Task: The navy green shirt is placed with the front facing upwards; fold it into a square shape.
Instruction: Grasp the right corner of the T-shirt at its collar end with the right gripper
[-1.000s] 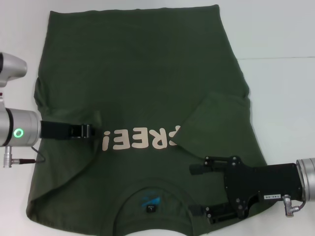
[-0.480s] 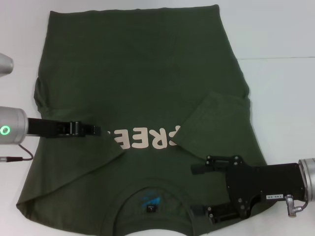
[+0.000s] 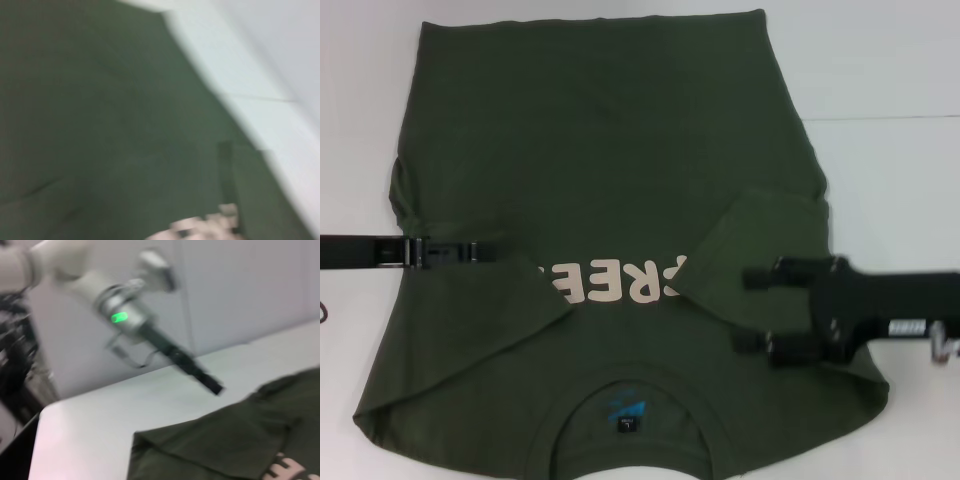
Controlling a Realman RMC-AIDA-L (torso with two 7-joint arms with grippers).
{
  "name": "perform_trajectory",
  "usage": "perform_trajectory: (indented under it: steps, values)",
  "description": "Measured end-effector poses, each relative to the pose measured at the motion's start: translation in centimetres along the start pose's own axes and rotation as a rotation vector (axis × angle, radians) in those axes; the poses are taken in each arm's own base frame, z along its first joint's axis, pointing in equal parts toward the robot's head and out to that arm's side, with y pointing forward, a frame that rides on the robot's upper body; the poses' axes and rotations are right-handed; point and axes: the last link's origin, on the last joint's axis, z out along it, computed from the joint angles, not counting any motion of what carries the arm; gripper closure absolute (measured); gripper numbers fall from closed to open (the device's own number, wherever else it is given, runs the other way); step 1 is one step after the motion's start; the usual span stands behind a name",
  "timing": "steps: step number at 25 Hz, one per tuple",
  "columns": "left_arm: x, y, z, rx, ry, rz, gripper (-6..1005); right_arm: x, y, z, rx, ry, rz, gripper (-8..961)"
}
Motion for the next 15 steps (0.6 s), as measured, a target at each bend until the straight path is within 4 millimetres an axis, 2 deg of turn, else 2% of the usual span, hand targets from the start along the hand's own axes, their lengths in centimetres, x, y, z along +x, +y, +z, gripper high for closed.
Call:
perform_trajectory:
  steps: [5, 9, 15]
  values:
    - [-0.5, 2.4, -0.7, -0.241, 0.037, 0.229, 70, -1.7, -0.5, -1.4, 0.059, 0.041, 0.117, 53]
    - [-1.2, 4.2, -0.5, -0.364, -0.01, 0.381, 65, -2.5, -0.9, -3.1, 0.175, 0.156, 0.258, 53]
    - [-1.4, 5.0, 0.3, -0.42, -0.008, 0.435, 67, -2.5, -0.5, -6.2, 0.268, 0.309, 0.492, 125]
